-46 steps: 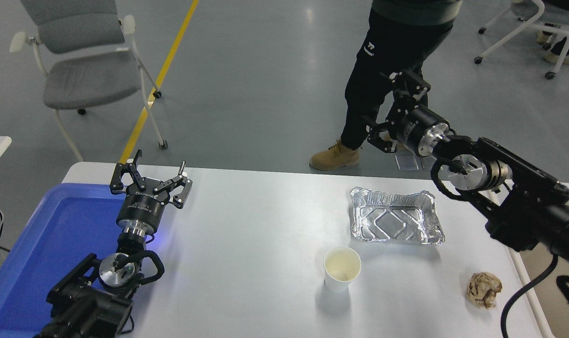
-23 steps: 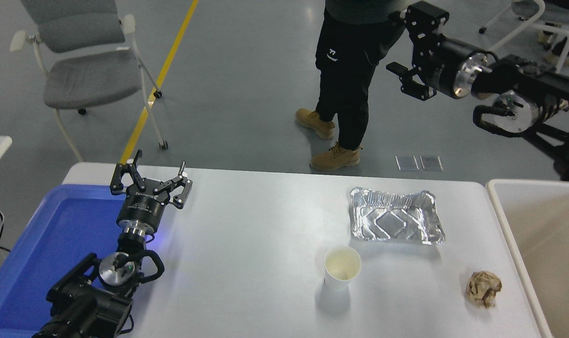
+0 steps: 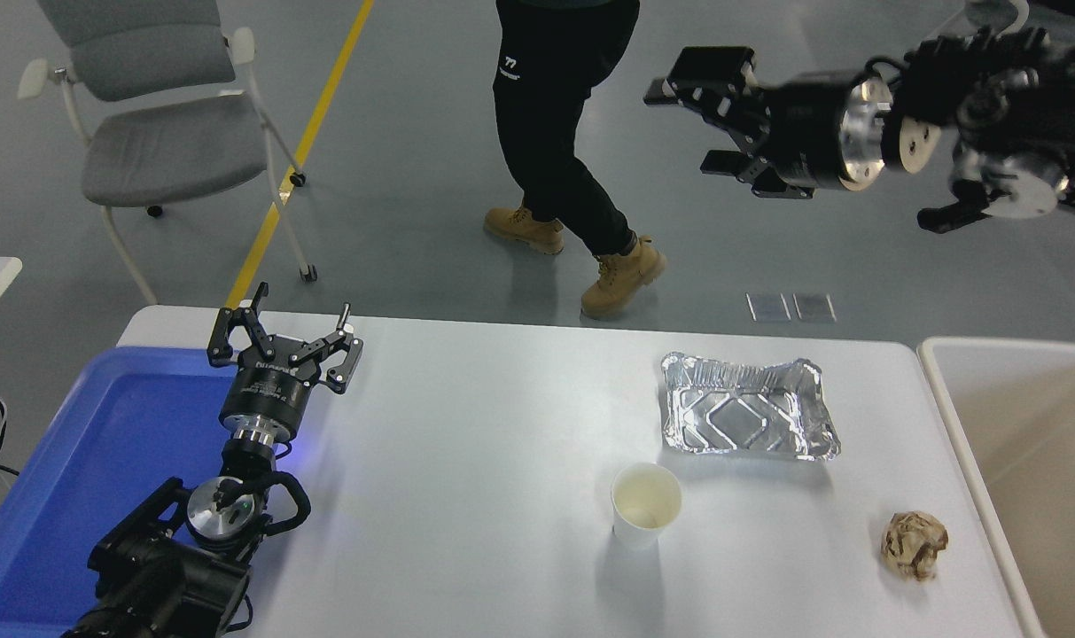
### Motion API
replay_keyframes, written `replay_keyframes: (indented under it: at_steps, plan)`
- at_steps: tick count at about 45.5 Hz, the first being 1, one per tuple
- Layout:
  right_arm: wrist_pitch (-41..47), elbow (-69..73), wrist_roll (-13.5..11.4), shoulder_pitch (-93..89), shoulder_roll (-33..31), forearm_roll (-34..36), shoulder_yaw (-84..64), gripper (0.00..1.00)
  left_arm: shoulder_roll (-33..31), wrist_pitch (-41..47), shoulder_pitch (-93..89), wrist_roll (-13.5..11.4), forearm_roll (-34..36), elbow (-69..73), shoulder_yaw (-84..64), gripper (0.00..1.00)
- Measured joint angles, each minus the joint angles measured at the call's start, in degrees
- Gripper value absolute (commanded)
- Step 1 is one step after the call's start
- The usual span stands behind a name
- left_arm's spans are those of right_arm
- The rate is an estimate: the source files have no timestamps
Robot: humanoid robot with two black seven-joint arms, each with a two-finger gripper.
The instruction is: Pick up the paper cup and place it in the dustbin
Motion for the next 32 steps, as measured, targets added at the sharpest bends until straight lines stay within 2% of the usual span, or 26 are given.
replay_keyframes:
  at_steps: [13, 32]
  plan:
    - [4.2, 6.3, 0.1, 9.8, 5.8, -0.4, -6.4, 1.0, 0.0, 0.0, 0.0, -0.1, 0.0, 0.0, 0.0, 0.99]
    - [5.9, 11.9, 0.1, 13.5, 15.6, -1.1, -14.1, 1.0, 0.0, 0.0, 0.0, -0.1, 0.0, 0.0, 0.0, 0.99]
